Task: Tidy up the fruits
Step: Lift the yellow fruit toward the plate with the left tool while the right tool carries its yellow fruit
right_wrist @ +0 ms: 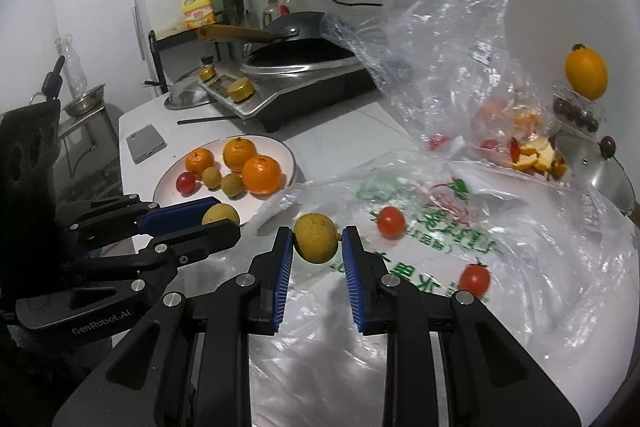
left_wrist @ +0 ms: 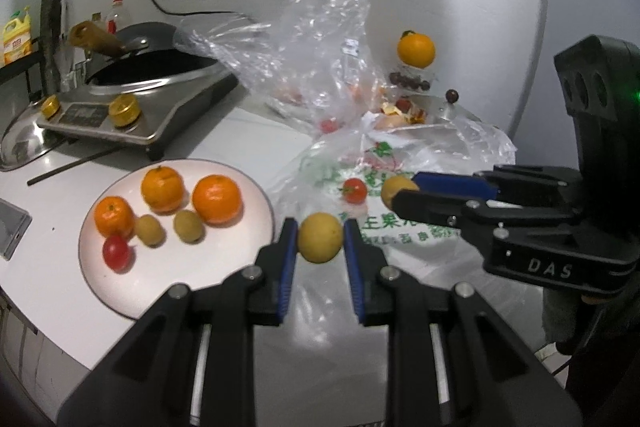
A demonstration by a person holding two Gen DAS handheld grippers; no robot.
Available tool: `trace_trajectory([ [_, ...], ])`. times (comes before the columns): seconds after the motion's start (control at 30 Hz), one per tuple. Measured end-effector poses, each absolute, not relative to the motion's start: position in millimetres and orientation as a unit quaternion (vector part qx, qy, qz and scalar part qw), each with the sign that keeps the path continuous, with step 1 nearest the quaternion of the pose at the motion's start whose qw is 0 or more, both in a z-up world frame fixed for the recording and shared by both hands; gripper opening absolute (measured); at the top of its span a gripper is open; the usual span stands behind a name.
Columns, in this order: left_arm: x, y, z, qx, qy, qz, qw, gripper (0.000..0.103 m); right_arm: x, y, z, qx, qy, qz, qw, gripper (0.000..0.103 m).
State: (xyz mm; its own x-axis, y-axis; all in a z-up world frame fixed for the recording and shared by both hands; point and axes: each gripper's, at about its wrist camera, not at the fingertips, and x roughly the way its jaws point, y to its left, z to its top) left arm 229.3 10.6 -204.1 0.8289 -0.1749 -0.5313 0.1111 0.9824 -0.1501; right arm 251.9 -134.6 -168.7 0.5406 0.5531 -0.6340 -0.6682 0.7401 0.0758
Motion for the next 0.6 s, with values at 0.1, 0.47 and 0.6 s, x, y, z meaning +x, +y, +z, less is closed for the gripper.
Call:
trace_trajectory([
  [0.1,226,19,-206,-0.062,0.282,-0.068,0.955,0.024,251,-125,-169,-0.094,0.328,0.354,0.871,0.027],
  [0.47,218,52,-210,-0.059,0.276,-0.03,0.959,0.024,251,-93,-170,-0.105,0.328,0.367,0.864,0.027],
  [0.6,219,67,-213,-0.057,0.277,-0.013,0.959,0.024,251,-78,-171,-0.11,0.329,0.375,0.86,0.027],
])
